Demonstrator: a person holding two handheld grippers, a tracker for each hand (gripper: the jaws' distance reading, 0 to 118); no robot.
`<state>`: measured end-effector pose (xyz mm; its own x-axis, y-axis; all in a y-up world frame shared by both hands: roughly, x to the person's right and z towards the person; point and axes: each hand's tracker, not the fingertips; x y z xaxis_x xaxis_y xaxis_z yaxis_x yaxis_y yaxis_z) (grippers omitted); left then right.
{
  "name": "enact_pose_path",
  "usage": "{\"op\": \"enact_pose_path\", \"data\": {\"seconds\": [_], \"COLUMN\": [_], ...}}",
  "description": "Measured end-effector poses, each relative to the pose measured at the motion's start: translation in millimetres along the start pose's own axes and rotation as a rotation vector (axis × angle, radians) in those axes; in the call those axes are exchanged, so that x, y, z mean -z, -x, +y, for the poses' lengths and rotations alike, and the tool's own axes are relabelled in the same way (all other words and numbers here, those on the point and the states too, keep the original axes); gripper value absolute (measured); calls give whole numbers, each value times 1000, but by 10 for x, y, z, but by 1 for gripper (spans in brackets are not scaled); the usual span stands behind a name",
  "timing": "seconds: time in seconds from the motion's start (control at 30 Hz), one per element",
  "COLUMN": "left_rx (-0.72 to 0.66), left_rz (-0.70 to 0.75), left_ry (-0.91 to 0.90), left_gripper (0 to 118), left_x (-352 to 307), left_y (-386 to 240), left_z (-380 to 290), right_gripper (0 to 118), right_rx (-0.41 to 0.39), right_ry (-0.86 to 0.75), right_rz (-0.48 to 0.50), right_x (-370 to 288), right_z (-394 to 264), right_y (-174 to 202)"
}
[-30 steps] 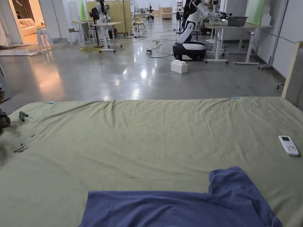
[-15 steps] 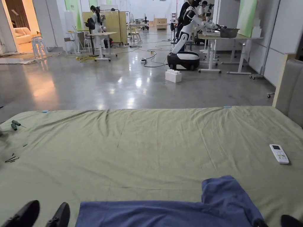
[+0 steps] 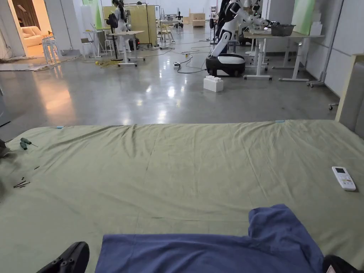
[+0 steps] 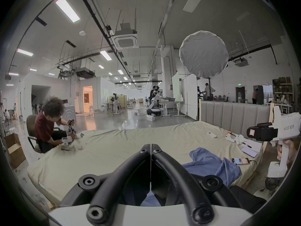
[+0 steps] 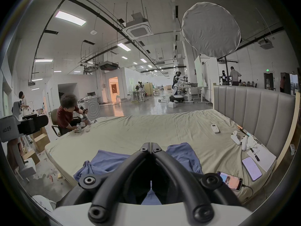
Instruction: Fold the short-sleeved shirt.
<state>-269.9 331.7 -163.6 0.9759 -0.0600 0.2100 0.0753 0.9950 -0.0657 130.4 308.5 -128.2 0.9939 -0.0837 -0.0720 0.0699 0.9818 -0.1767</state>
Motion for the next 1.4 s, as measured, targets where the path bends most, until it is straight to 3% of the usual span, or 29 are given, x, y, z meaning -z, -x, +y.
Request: {"op": "enact_pose_path", "data": {"seconds": [0.13, 0.3, 0.37, 0.4, 0.5, 0.57, 0.67, 0.73, 0.8, 0.83, 0.9, 1.13, 1.17, 1.23, 1.27, 1.3, 1.4], "left_rx": [-177, -208, -221, -226, -214, -167, -255, -261, -204, -129, -97, -41, -40, -52, -58, -57, -38], "left_rz": [-35, -15, 48, 55, 79, 89, 73, 100, 137, 156, 112, 102, 95, 90, 97, 96, 88], "left_ry": [108, 332, 399, 474, 672, 775, 808, 857, 902, 874, 859, 950, 959, 978, 983, 986, 1002], "left_gripper": [0, 1, 21, 41, 63, 63, 63, 51, 47, 41, 8, 7, 7, 7, 7, 7, 7], "left_x": [487, 1460, 1978, 2262, 2984, 3263, 3571, 3699, 3743, 3718, 3726, 3880, 3891, 3944, 3953, 3955, 3924], "left_y": [273, 613, 799, 900, 1084, 1075, 1096, 1048, 965, 891, 794, 737, 746, 775, 781, 780, 693], "left_z": [-208, -663, -976, -1137, -1543, -1748, -1963, -2086, -2142, -2104, -2086, -2140, -2138, -2138, -2131, -2127, -2054], "right_gripper": [0, 0, 0, 0, 0, 0, 0, 0, 0, 0, 0, 1, 8, 69, 92, 99, 91], "right_rx": [32, 48, 76, 90, 93, 92, 82, 64, 80, 88, 102, 91, 100, 70, 37, 24, -8], "right_ry": [72, 158, 207, 237, 295, 328, 370, 392, 409, 407, 415, 425, 426, 429, 481, 536, 665], "right_rz": [17, 18, 16, 9, -24, -51, -100, -134, -150, -157, -160, -111, -94, -46, -39, -48, -79], "right_x": [167, 285, 316, 321, 300, 275, 274, 285, 293, 290, 320, 1001, 1191, 1650, 1959, 2186, 2889], "right_z": [-105, -314, -402, -440, -529, -576, -669, -726, -762, -777, -805, -619, -547, -468, -424, -415, -473], "right_y": [-89, -211, -277, -290, -359, -396, -480, -530, -580, -595, -631, -970, -1056, -1277, -1360, -1419, -1637]}}
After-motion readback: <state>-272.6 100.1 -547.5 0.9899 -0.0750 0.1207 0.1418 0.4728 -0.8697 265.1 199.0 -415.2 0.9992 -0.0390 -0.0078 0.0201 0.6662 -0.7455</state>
